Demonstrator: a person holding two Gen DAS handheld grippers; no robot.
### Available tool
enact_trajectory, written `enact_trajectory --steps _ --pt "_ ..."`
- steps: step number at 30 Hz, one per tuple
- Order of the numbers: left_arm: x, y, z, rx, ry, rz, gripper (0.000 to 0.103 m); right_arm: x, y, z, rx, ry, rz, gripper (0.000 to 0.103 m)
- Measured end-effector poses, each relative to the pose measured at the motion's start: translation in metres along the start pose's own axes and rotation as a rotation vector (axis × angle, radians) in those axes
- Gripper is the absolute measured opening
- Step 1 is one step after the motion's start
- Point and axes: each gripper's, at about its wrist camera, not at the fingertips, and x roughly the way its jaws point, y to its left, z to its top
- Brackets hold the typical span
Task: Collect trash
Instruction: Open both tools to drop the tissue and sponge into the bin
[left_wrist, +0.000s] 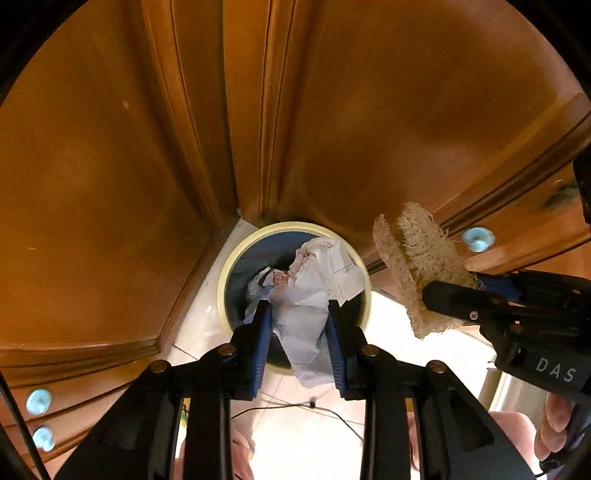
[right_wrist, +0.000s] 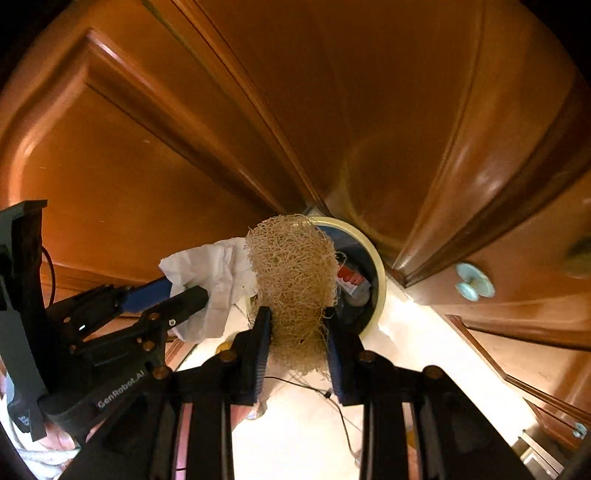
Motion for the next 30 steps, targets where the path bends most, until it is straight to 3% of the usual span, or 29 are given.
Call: enact_trajectory --steps 7,10,12,16,22,25,30 --pt "0.039 0.018 -0.006 -0.025 -0.005 0.013 0.03 0.055 -0.014 0.0 -0.007 0.013 -0.004 0.033" --pt "0.054 0.026 -0.011 -0.024 -0.005 0.007 0.045 0.077 -0.015 -0.004 -0.044 -0.026 -0.029 0.035" --pt "0.065 0.022 -0.009 -0.023 0.006 0.01 0.066 0.093 -0.017 -0.007 -0.051 -0.028 -0.052 0.038" --pt "0.077 0.019 -0.012 -0.001 0.019 0.019 0.071 0.118 -0.029 -0.008 -0.009 -0.006 -0.05 0.038" --pt "0.071 0.018 -0.015 -0.009 -0.012 0.039 0.081 0.116 -0.034 -0.021 -0.027 -0.038 -0.057 0.041" --pt "0.071 0.011 -0.017 -0.017 -0.02 0.041 0.082 0.116 -0.034 -0.029 -0.032 -0.049 -0.042 0.057" --pt "0.054 0.023 -0.017 -0.032 -0.029 0.045 0.082 0.094 -0.022 -0.032 -0.044 -0.075 -0.042 0.057"
